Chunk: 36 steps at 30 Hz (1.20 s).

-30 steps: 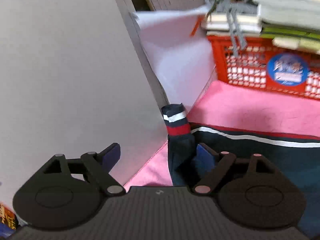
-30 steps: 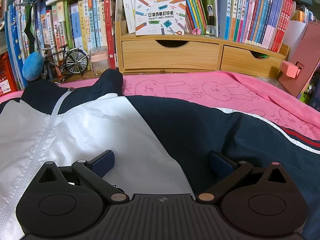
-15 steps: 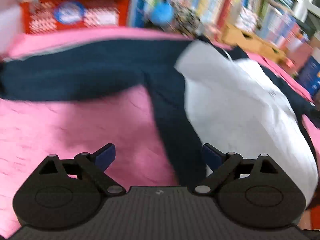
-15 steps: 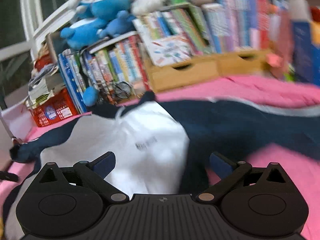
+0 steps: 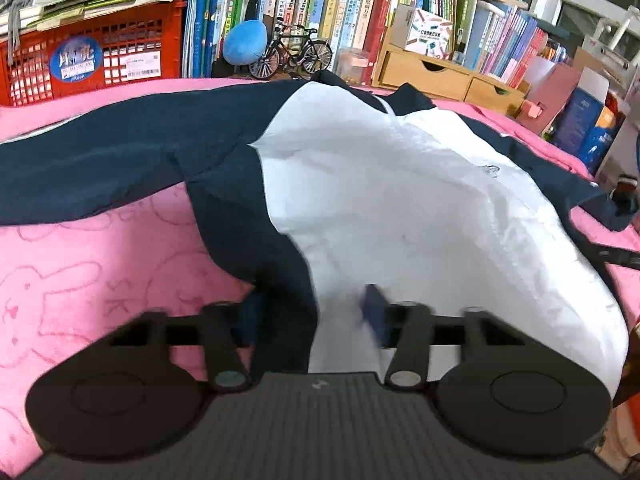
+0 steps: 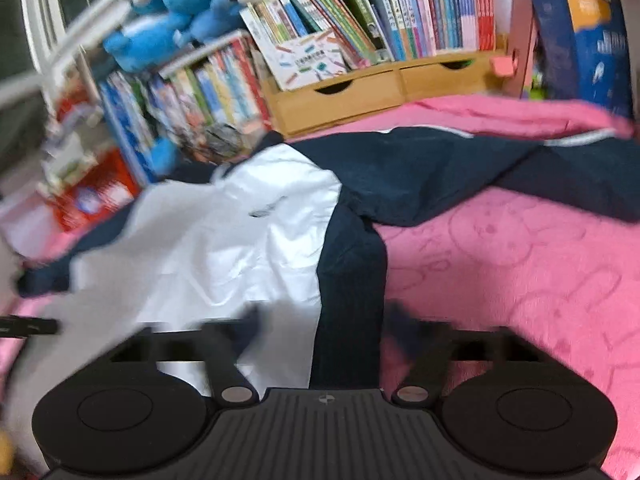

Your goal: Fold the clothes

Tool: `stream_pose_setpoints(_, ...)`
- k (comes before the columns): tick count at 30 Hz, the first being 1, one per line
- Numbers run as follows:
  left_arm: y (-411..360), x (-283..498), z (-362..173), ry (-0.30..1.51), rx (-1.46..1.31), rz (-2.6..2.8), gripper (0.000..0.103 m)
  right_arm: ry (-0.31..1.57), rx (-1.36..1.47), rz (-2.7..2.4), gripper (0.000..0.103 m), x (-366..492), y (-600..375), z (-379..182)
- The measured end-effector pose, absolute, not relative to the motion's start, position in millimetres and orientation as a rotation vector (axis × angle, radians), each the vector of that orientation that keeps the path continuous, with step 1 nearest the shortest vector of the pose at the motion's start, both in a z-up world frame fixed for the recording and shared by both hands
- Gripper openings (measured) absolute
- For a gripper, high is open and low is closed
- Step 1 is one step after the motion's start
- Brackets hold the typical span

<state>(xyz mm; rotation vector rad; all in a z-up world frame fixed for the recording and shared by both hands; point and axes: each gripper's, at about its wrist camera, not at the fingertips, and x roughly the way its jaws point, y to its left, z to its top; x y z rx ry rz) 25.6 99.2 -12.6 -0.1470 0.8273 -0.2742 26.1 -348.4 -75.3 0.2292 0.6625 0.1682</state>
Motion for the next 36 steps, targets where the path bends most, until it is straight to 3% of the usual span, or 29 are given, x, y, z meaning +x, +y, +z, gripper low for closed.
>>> stream_pose_setpoints(1,103,25,-10,0.835,-0.188,-0.292,0.019,0.666,0.227,0.161,0.011,28,-346,-73)
stream_pose_setpoints(2,107,22,-7,0.831,-0.212,-0.307,0.016,0.659,0.252,0.181,0.007,25,-349,-70)
stream_pose_setpoints(7,122,-15,20,0.747,-0.163,-0.369,0.013,0.538,0.257,0.245,0.006,-14,-360,-35)
stream_pose_setpoints(11,130,-29,2,0.819,-0.098,-0.335,0.014,0.591,0.163,0.165,0.006,-28,-371,-38)
stream_pose_setpoints(14,138,-36,-14,0.860,-0.092,-0.323,0.019,0.724,0.068,0.061,0.007,-22,-374,-66)
stream_pose_setpoints(17,141,-38,1,0.822,-0.020,-0.300,0.029,0.678,-0.024,0.049,0.013,-28,-362,-62)
stream_pose_setpoints(19,141,-36,18,0.758,0.039,-0.274,0.030,0.625,-0.055,0.084,0.019,-30,-353,-50)
stream_pose_setpoints(21,134,-28,38,0.667,0.097,-0.242,0.035,0.581,-0.081,0.145,0.037,-21,-335,-35)
stream_pose_setpoints(22,128,-21,46,0.628,0.126,-0.237,0.039,0.567,-0.093,0.170,0.037,-15,-325,-30)
stream_pose_setpoints(24,110,-6,56,0.546,0.172,-0.225,0.062,0.553,-0.112,0.228,0.037,3,-296,-23)
stream_pose_setpoints(26,89,10,58,0.481,0.207,-0.220,0.068,0.550,-0.126,0.296,0.037,23,-266,-23)
stream_pose_setpoints(34,38,51,-31,0.611,0.303,-0.246,0.069,0.594,-0.184,0.511,0.037,90,-167,-19)
stream_pose_setpoints(35,43,48,-43,0.617,0.289,-0.243,0.069,0.612,-0.202,0.538,0.035,104,-149,-20)
stream_pose_setpoints(36,48,44,-50,0.617,0.271,-0.242,0.070,0.631,-0.221,0.565,0.023,119,-132,-21)
